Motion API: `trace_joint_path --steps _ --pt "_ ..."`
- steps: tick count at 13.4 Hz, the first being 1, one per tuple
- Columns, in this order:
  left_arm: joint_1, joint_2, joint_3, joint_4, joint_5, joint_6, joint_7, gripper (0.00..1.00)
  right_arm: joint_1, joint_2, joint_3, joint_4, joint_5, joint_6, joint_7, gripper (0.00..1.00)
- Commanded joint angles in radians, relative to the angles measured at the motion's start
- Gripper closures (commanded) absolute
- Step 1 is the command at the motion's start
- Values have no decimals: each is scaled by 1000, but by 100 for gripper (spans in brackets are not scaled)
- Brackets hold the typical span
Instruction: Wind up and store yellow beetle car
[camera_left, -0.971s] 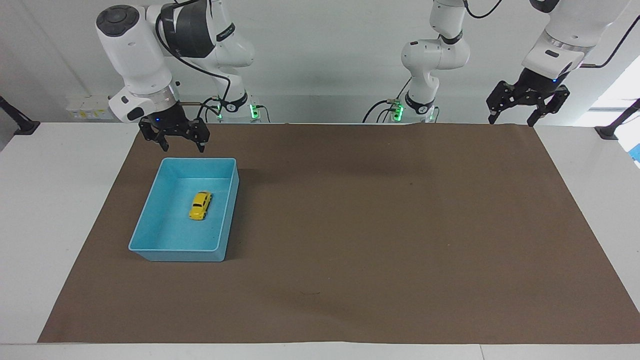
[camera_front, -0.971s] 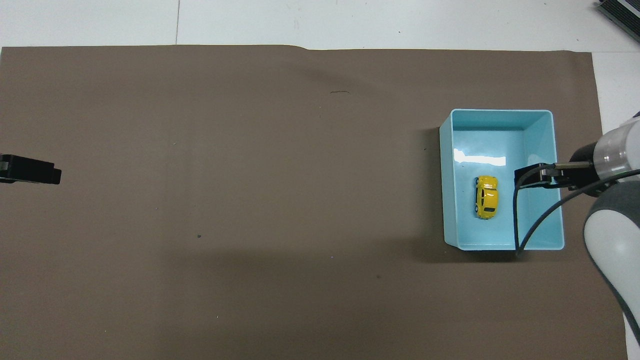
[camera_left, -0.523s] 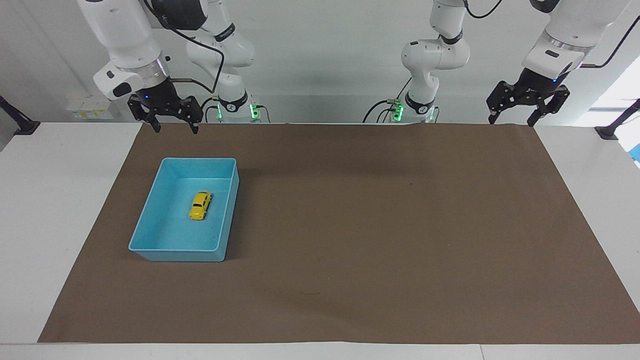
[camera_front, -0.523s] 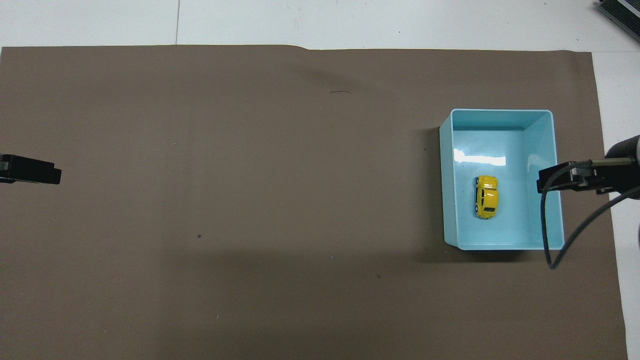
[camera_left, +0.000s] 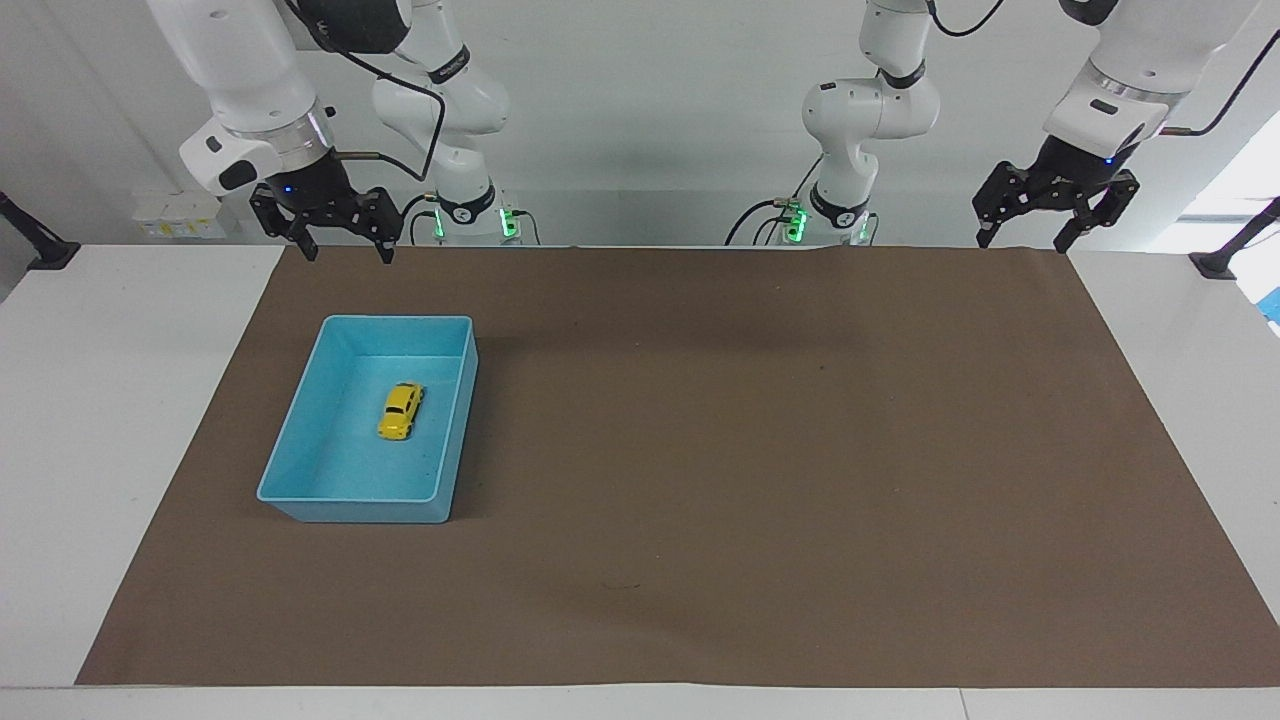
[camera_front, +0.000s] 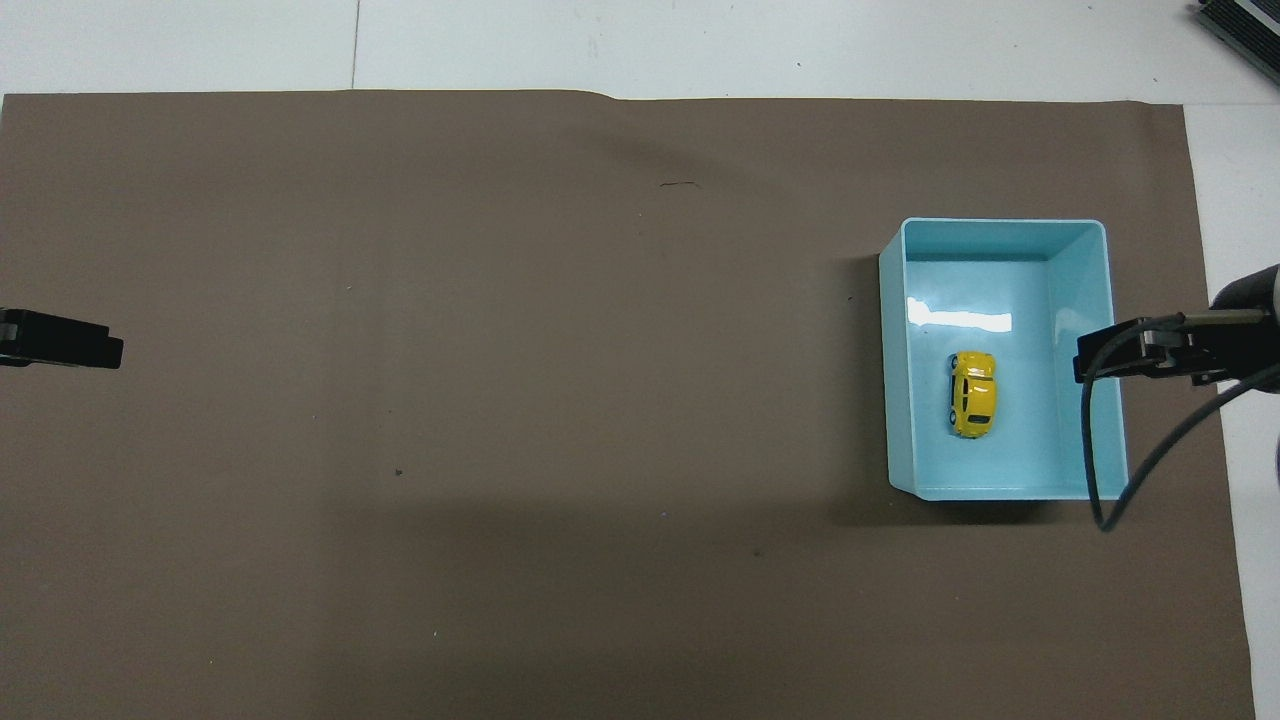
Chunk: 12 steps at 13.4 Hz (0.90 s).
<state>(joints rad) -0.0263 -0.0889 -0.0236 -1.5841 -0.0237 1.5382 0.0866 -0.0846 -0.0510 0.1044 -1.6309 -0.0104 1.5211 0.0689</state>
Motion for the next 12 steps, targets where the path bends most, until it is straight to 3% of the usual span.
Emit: trace_joint_path --steps 1,12 --pt "13 -2 -9 4 2 -12 -7 0 -14 2 8 3 18 10 12 0" --pt "13 -2 -9 6 2 -12 -7 0 -17 5 8 5 18 25 12 0"
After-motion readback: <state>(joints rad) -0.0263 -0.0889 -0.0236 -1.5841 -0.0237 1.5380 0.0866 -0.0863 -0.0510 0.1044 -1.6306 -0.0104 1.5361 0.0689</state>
